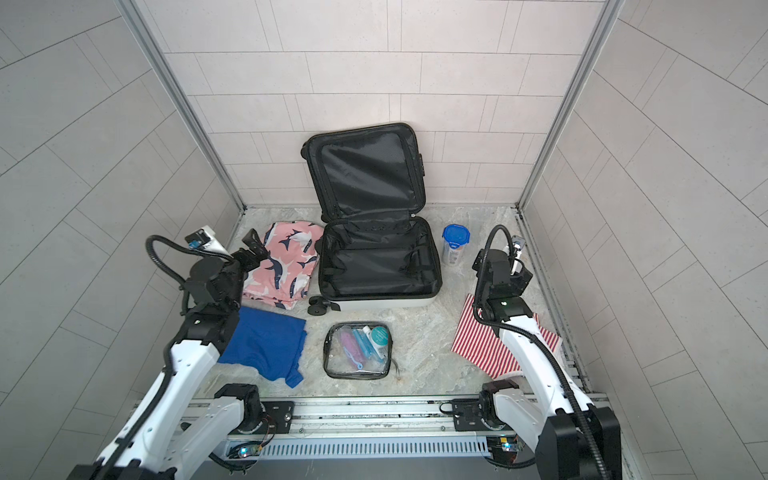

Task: Pack the luggage
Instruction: 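Reach both grippers toward the red-and-white striped cloth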

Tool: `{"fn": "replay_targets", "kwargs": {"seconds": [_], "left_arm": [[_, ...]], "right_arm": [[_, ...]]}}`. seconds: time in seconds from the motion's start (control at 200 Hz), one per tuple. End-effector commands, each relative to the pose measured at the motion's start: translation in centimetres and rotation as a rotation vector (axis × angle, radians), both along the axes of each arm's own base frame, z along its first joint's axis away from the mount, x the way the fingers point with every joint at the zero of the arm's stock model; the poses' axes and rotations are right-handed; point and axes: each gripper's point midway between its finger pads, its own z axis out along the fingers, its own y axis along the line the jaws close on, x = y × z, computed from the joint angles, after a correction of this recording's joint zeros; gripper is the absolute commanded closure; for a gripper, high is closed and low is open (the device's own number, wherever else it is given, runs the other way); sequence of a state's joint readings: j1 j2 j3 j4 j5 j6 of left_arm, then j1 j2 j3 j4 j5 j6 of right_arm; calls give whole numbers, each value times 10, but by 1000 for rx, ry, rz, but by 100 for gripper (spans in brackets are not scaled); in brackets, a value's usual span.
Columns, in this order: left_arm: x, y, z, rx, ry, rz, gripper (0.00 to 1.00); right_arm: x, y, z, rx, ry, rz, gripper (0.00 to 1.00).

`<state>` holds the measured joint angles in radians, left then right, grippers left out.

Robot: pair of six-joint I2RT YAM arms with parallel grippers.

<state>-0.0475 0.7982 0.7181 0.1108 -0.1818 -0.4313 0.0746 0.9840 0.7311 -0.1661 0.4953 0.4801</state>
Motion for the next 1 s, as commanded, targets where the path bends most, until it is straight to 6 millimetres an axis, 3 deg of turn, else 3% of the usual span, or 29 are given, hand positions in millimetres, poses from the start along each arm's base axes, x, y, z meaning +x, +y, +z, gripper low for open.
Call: {"fn": "replay_targets", "kwargs": {"seconds": [0.0,0.11,0.17,0.355,0.395,0.545,0.6,0.706,0.861,0.996], "left_arm": [[-19,-30,-25,-165,161,-164,0],[-31,-65,-31,-252,245,-343,0],[-40,-84,-42,-283,315,-422,7],[-80,-132,-81,-276,481,-543,12],[-86,-143,-90,-263,497,-567,12],[-101,-181,-110,-236,538,-617,14],[-102,-193,-115,-234,554,-633,20],[-102,-217,-127,-245,626,-673,24],[-100,-236,-130,-239,642,-709,25],[-100,-234,-126,-236,619,-703,26]], "right_arm": [[-40,10,-35,112,200,27,11],[-57,31,-45,233,234,107,23],[-67,41,-57,284,271,146,27],[-91,67,-102,459,362,192,29],[-99,70,-121,483,404,187,29],[-104,85,-154,526,494,195,31],[-104,94,-161,523,537,218,38],[-102,109,-170,486,607,265,40],[-99,118,-180,423,666,270,37],[-100,113,-185,383,693,240,34]]}}
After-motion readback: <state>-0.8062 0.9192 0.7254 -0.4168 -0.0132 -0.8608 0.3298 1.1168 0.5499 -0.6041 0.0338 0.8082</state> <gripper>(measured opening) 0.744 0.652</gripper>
